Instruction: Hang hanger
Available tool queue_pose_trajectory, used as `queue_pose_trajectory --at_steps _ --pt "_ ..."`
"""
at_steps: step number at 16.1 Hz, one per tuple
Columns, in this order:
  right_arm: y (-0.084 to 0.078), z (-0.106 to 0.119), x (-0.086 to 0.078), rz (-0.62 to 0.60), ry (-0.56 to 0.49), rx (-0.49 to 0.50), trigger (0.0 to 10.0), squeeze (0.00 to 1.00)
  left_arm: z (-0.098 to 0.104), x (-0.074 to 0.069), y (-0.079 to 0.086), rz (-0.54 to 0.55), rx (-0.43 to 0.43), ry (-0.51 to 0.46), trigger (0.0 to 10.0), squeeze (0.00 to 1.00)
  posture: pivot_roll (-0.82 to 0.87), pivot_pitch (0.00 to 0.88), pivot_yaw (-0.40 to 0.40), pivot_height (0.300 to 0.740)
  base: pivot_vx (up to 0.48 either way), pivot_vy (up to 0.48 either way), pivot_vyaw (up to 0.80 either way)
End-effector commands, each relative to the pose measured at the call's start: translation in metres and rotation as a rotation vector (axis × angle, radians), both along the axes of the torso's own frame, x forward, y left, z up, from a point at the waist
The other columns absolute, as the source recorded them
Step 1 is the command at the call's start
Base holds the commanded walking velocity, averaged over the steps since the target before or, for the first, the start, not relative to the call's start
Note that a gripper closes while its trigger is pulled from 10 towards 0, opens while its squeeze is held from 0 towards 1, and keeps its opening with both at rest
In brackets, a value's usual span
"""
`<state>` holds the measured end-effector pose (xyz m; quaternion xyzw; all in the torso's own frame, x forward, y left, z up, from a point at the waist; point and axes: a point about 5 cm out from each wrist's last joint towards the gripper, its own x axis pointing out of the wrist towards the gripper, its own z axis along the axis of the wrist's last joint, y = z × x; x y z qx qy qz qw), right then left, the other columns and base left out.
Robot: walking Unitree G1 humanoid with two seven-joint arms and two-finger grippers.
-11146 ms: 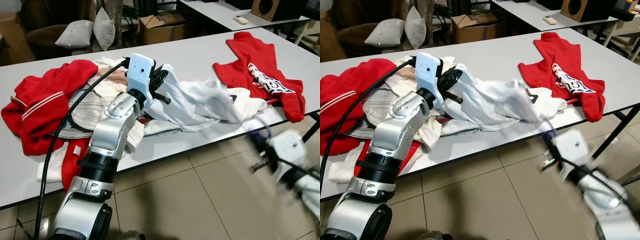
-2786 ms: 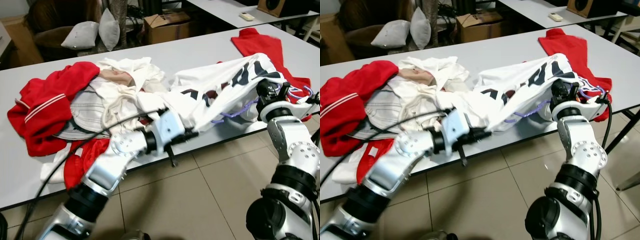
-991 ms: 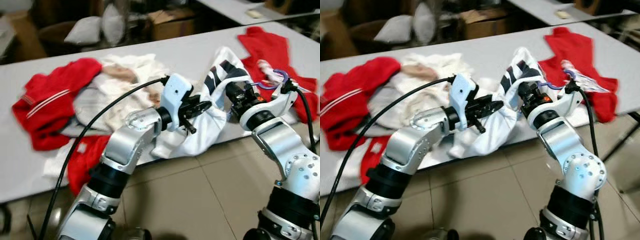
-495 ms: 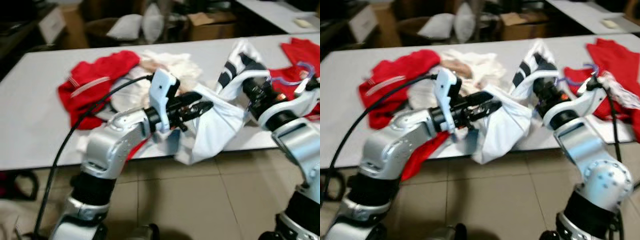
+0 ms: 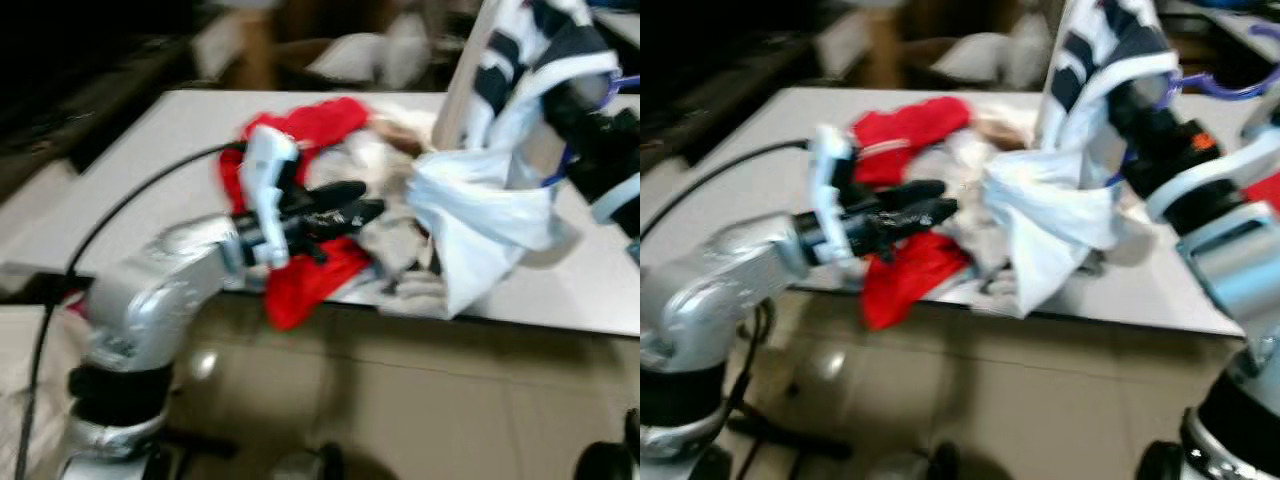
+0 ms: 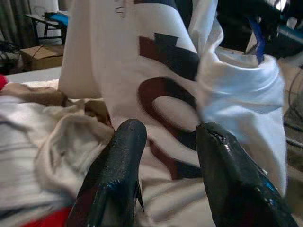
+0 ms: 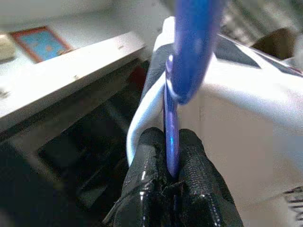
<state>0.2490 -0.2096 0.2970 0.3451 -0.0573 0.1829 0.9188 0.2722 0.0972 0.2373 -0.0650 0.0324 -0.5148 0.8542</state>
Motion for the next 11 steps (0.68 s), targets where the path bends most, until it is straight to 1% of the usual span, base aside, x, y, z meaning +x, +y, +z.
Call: queue_pose_trajectory --at_steps 1,3,4,5,6,7,8,9,10,11 --pt "0.004 0.015 -0.006 0.076 -0.081 0.001 10.0 0.00 0.005 -0.004 0.007 -0.008 -0.001 -0.005 10.0 0.00 0.07 0.000 0.060 0.740 0.000 0.000 0.80" --pt "0.002 0.029 -0.009 0.106 -0.135 -0.005 10.0 0.00 0.012 -0.008 0.016 -0.001 -0.035 -0.014 10.0 0.00 0.08 0.000 0.051 0.740 0.000 0.000 0.80" --pt "0.003 0.040 -0.012 0.142 -0.172 -0.014 10.0 0.00 0.016 -0.009 0.023 0.046 -0.050 -0.050 10.0 0.00 0.08 0.000 0.050 0.740 0.000 0.000 0.80" --pt "0.005 0.050 -0.015 0.174 -0.204 -0.039 10.0 0.00 0.015 -0.006 0.031 0.125 -0.037 -0.068 10.0 0.00 0.08 0.000 0.047 0.740 0.000 0.000 0.80" --pt "0.008 0.061 -0.019 0.211 -0.246 -0.073 10.0 0.00 0.007 0.001 0.041 0.249 0.003 -0.067 10.0 0.00 0.08 0.000 0.047 0.740 0.000 0.000 0.80" --pt "0.010 0.071 -0.022 0.242 -0.283 -0.075 10.0 0.00 -0.004 0.008 0.050 0.366 0.058 -0.045 10.0 0.00 0.08 0.000 0.047 0.740 0.000 0.000 0.80" --pt "0.012 0.080 -0.024 0.255 -0.311 -0.052 10.0 0.00 -0.009 0.007 0.050 0.357 0.077 -0.045 10.0 0.00 0.08 0.000 0.047 0.740 0.000 0.000 0.80" --pt "0.015 0.089 -0.029 0.299 -0.345 -0.008 10.0 0.00 -0.014 0.000 0.045 0.313 0.092 -0.031 10.0 0.00 0.08 0.000 0.044 0.740 0.000 0.000 0.80" --pt "0.017 0.091 -0.030 0.316 -0.351 -0.004 10.0 0.00 -0.015 -0.002 0.043 0.296 0.095 -0.028 10.0 0.00 0.08 0.000 0.044 0.740 0.000 0.000 0.80" --pt "0.021 0.087 -0.031 0.344 -0.336 -0.040 10.0 0.00 -0.018 -0.011 0.036 0.234 0.099 -0.020 10.0 0.00 0.08 0.000 0.041 0.740 0.000 0.000 0.80"
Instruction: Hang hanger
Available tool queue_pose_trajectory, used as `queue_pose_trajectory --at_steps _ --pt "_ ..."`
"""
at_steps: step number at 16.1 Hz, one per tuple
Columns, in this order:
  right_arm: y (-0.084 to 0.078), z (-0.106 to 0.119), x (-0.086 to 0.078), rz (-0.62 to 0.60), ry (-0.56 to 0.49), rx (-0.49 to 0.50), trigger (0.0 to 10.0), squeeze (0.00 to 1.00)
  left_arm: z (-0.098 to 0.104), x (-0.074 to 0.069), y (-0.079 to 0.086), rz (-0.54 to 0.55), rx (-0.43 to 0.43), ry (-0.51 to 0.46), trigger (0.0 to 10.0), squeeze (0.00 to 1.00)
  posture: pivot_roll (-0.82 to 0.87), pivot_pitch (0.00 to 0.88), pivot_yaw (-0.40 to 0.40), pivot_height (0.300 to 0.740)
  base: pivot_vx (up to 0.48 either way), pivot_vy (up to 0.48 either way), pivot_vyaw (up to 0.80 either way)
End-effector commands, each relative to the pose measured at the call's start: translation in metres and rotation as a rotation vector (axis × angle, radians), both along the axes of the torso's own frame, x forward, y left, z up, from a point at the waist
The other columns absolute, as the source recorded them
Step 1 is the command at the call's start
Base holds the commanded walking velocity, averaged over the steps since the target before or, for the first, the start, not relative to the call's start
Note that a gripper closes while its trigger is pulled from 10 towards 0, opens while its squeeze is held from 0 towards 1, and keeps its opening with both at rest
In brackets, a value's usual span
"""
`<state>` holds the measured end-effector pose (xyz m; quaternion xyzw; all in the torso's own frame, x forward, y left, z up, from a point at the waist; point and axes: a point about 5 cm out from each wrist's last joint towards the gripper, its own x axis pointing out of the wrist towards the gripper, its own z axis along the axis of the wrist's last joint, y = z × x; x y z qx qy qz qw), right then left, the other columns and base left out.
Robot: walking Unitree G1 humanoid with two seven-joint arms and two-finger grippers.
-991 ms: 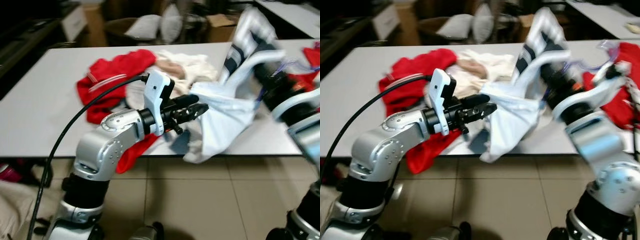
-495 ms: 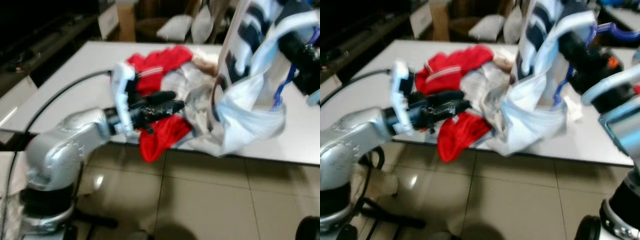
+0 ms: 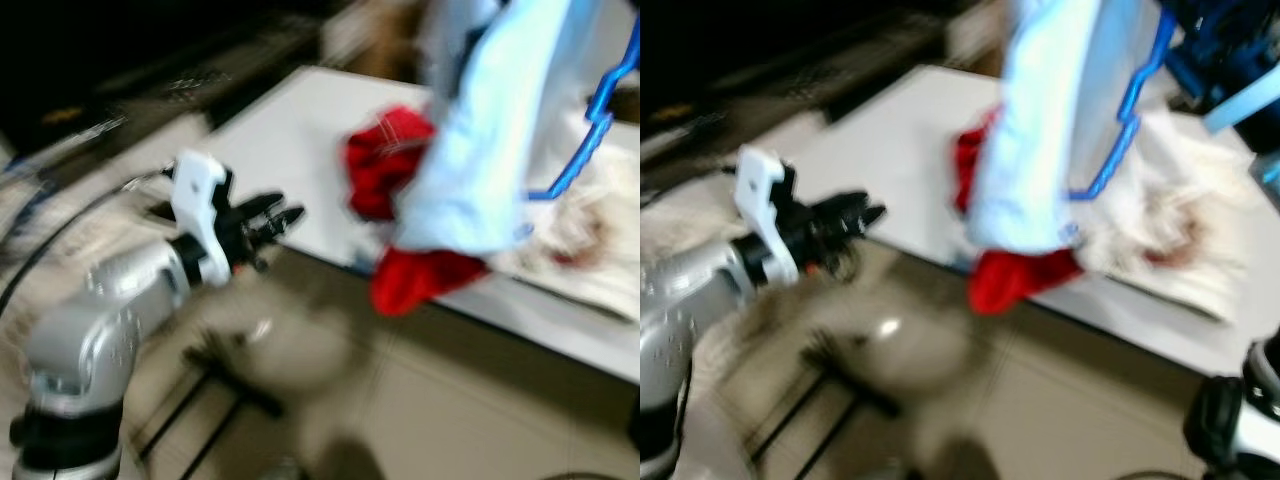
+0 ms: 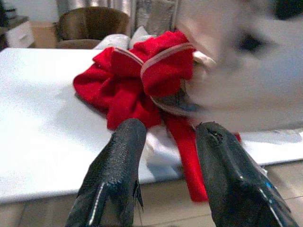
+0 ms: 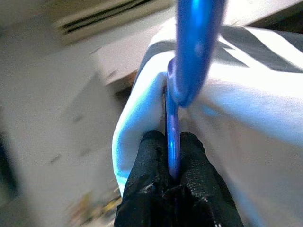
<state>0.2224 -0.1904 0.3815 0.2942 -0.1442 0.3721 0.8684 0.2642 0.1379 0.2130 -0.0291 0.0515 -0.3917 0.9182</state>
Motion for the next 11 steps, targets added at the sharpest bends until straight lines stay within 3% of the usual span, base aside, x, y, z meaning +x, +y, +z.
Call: queue_pose_trajectory --at_steps 1,6,8,11 --pt "0.004 0.000 -0.004 0.056 -0.007 -0.006 10.0 0.00 0.004 -0.007 -0.008 -0.061 0.004 -0.014 10.0 0.00 0.08 0.000 0.041 0.740 0.000 0.000 0.80" --pt "0.014 -0.044 -0.001 0.152 0.122 -0.105 10.0 0.00 -0.005 -0.016 -0.013 -0.084 0.062 -0.023 10.0 0.00 0.09 0.000 0.021 0.740 0.000 0.000 0.80" --pt "0.009 -0.075 0.000 0.140 0.204 -0.165 10.0 0.00 -0.011 -0.022 -0.013 -0.096 0.100 -0.018 10.0 0.00 0.10 0.000 0.017 0.740 0.000 0.000 0.80" --pt "-0.004 -0.141 -0.016 0.183 0.330 -0.186 10.0 0.00 -0.027 -0.030 -0.006 -0.086 0.153 0.008 10.0 0.00 0.10 0.000 0.009 0.740 0.000 0.000 0.80"
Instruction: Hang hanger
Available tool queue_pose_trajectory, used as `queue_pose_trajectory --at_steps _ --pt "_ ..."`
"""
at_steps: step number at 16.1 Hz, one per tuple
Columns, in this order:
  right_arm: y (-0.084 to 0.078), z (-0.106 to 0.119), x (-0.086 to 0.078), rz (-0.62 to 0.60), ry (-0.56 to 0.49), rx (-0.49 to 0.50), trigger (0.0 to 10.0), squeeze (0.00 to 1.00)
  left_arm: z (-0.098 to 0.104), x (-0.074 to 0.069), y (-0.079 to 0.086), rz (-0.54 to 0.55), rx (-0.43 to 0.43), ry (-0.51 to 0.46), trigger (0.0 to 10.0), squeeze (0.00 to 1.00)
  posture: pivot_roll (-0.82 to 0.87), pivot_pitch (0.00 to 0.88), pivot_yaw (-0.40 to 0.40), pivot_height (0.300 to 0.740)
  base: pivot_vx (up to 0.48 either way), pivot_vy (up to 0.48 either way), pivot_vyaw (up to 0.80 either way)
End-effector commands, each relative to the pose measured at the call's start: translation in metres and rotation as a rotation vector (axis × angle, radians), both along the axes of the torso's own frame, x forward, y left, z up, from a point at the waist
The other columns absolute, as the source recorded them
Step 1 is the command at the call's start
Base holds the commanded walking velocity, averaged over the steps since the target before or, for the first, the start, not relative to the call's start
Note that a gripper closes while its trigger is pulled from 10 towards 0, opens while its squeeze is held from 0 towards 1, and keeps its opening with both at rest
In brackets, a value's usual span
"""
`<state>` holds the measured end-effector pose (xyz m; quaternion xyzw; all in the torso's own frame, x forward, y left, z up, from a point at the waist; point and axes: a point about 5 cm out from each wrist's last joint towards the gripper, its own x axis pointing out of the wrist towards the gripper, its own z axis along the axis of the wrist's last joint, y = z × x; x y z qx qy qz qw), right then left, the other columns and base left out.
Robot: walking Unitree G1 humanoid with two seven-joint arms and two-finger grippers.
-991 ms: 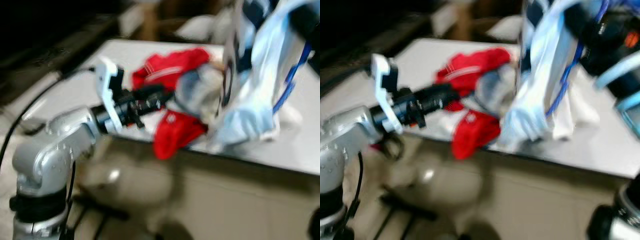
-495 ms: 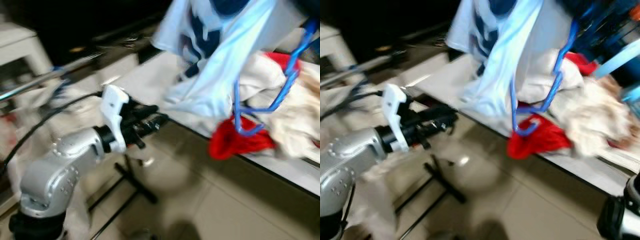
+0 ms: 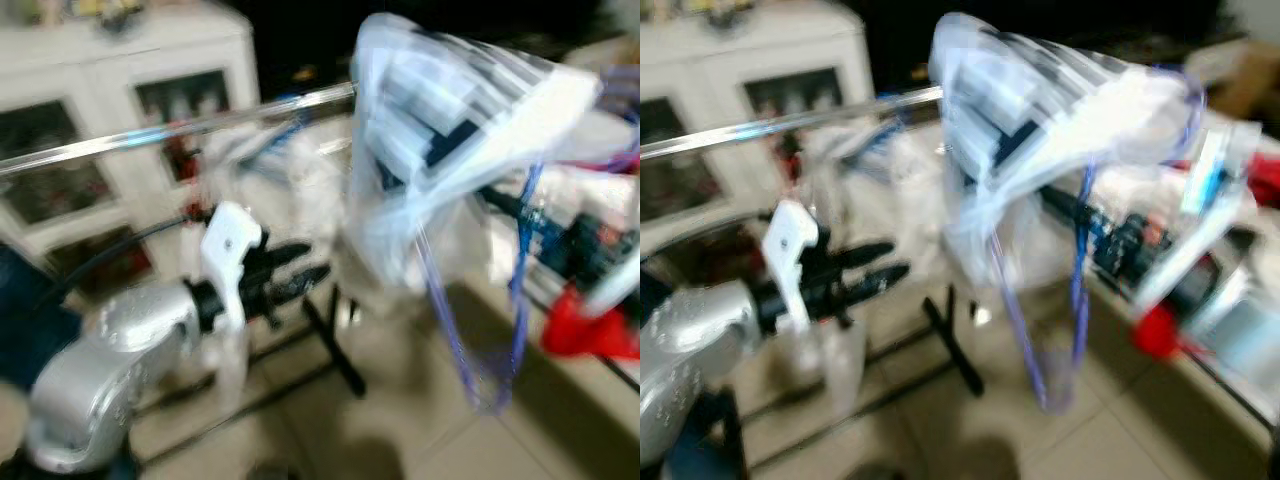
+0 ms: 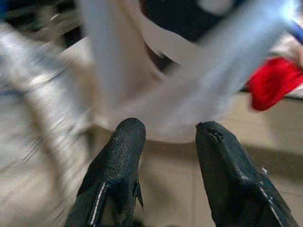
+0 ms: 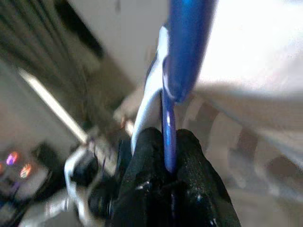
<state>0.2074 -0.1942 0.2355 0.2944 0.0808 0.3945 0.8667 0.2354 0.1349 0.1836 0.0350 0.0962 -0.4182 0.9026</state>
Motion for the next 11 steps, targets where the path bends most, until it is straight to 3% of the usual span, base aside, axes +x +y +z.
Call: queue_pose_trajectory --at_steps 1,3,6,9,11 --pt "-0.005 -0.012 -0.006 0.009 -0.006 0.007 10.0 0.00 0.002 -0.002 -0.004 -0.020 -0.012 -0.033 10.0 0.00 0.10 0.000 0.008 0.740 0.000 0.000 0.80" --pt "-0.009 -0.025 -0.012 0.002 0.015 0.061 10.0 0.00 0.002 -0.001 -0.005 0.003 -0.046 -0.061 10.0 0.00 0.10 0.000 0.009 0.740 0.000 0.000 0.80" --pt "-0.011 -0.031 -0.019 -0.035 -0.003 0.150 10.0 0.00 -0.012 0.011 -0.007 0.171 -0.042 -0.099 10.0 0.00 0.11 0.002 0.014 0.740 0.000 0.000 0.80" --pt "-0.014 -0.038 -0.023 -0.071 -0.041 0.145 10.0 0.00 -0.020 0.012 -0.015 0.183 -0.014 -0.130 10.0 0.00 0.11 0.000 0.028 0.740 0.000 0.000 0.80" --pt "-0.017 -0.043 -0.022 -0.118 -0.036 0.108 10.0 0.00 -0.025 0.014 -0.016 0.197 0.002 -0.136 10.0 0.00 0.10 0.000 0.035 0.740 0.000 0.000 0.00"
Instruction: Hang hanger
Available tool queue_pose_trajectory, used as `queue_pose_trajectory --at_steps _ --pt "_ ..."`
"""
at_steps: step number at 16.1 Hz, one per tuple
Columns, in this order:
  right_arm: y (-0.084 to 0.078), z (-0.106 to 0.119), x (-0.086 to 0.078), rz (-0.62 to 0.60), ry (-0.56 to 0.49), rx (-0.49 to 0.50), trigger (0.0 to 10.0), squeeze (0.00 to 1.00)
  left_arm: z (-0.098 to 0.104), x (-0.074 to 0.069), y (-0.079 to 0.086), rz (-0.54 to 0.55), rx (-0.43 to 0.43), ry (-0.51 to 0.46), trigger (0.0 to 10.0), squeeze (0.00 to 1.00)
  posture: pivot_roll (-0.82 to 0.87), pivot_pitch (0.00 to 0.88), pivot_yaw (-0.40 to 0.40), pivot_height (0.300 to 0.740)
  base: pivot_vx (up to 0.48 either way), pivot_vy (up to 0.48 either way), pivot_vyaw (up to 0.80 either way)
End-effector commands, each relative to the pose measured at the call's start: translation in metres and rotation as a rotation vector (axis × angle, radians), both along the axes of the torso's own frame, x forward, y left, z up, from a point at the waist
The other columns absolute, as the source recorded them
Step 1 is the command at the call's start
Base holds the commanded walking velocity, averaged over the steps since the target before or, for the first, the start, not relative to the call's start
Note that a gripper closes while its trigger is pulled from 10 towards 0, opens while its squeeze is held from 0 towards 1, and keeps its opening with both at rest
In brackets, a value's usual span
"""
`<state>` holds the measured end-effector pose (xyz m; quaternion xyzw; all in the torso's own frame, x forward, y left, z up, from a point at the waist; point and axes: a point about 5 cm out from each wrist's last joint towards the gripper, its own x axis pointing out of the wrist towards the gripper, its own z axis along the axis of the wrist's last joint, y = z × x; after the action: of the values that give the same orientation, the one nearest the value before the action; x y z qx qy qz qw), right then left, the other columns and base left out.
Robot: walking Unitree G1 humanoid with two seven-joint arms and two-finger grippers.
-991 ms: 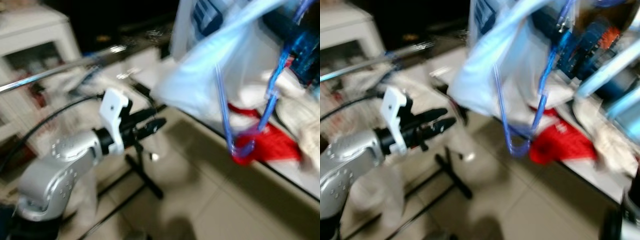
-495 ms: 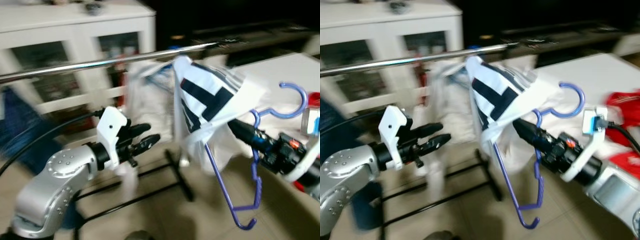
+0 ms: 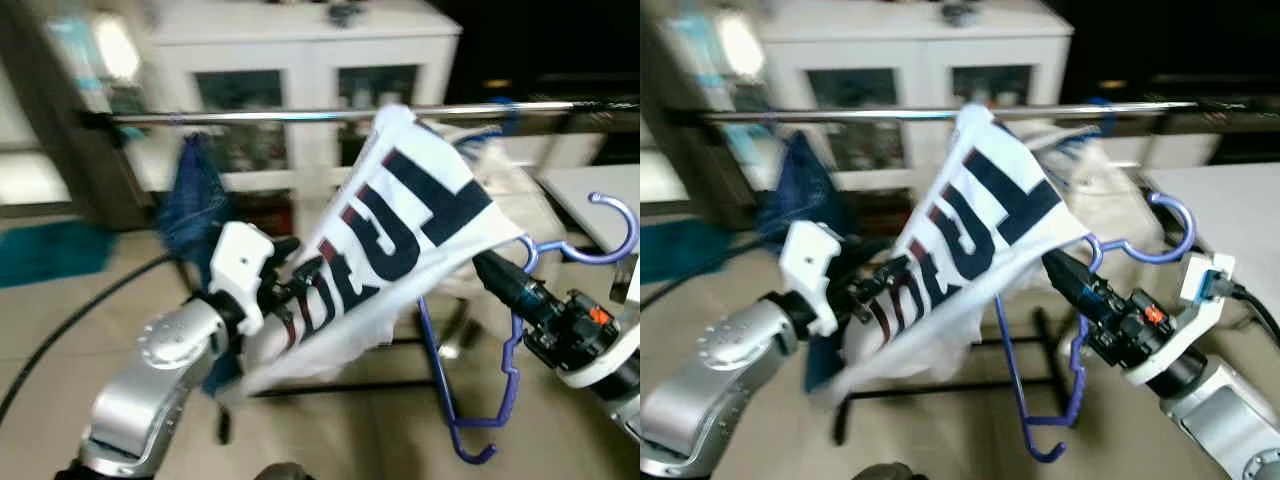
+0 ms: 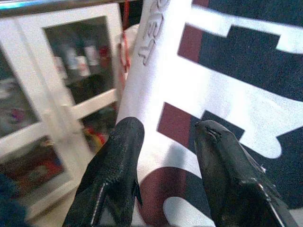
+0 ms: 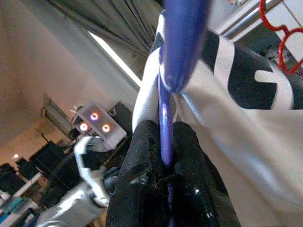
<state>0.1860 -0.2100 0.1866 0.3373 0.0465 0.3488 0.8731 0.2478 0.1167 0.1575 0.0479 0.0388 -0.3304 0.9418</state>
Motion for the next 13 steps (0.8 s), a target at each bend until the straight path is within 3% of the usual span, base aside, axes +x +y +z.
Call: queue_pose_trajectory --at_steps 1,3,7,13 --pt "-0.002 0.002 0.001 -0.026 -0.034 -0.063 10.0 0.00 -0.003 0.004 0.003 0.032 0.030 -0.010 10.0 0.00 0.10 0.000 0.038 0.740 0.000 0.000 0.00" --pt "0.003 -0.005 0.008 -0.077 -0.031 -0.226 10.0 0.00 -0.012 0.008 0.008 0.082 0.051 -0.001 10.0 0.00 0.10 0.000 0.041 0.740 0.000 0.000 0.00" --pt "0.011 -0.007 0.025 -0.143 -0.051 -0.285 10.0 0.00 -0.014 0.010 0.008 0.103 0.068 -0.014 10.0 0.00 0.10 0.000 0.028 0.740 0.000 0.000 0.00" --pt "0.011 -0.018 0.044 -0.278 -0.118 -0.518 10.0 0.00 -0.018 0.011 0.004 0.096 0.060 -0.008 10.0 0.00 0.10 0.009 0.022 0.740 0.000 0.000 0.00"
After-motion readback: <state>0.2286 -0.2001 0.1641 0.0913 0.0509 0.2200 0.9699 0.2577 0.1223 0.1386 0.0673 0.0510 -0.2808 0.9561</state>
